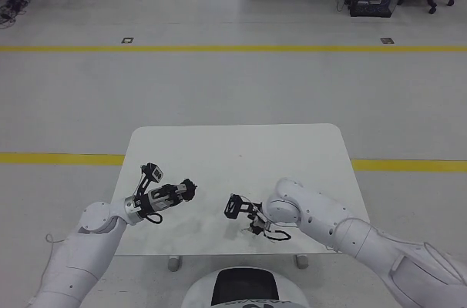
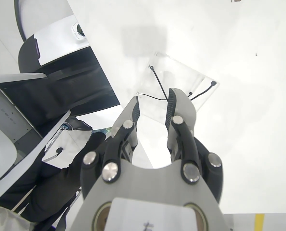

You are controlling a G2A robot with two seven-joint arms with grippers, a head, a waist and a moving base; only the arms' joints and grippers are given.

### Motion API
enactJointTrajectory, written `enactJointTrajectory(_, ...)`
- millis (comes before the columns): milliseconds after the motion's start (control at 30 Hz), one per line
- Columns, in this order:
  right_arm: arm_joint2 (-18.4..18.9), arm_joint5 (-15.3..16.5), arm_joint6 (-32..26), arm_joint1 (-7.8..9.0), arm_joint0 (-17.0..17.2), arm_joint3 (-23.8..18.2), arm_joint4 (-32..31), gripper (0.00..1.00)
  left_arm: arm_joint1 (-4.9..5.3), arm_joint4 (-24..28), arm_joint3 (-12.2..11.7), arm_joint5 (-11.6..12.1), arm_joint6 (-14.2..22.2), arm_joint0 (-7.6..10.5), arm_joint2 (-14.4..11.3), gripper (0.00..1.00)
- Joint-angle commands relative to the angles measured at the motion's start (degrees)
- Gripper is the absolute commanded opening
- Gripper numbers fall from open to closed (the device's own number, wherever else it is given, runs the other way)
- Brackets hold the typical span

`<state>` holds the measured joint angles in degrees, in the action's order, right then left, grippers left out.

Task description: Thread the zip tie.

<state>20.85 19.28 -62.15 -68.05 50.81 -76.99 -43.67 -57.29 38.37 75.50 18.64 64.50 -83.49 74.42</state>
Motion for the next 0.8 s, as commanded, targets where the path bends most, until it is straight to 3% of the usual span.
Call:
enactJointTrajectory(0, -0.2, -0.1, 0.1, -0.36, -0.1, 0.7, -0.2, 0.24, 0.0, 0.0, 0.0, 0.0, 0.0, 0.0, 0.0, 0.0)
enactJointTrajectory(300, -2.0, 0.2, 1.3, -2.5, -1.1, 5.2, 0.6, 0.2, 0.0, 0.0, 0.0, 0.0, 0.0, 0.0, 0.0, 0.0)
enactJointTrajectory(767, -5.4, 0.2, 3.0, -5.09, -3.1, 10.9, 1.5, 0.22, 0.0, 0.0, 0.0, 0.0, 0.0, 0.0, 0.0, 0.0)
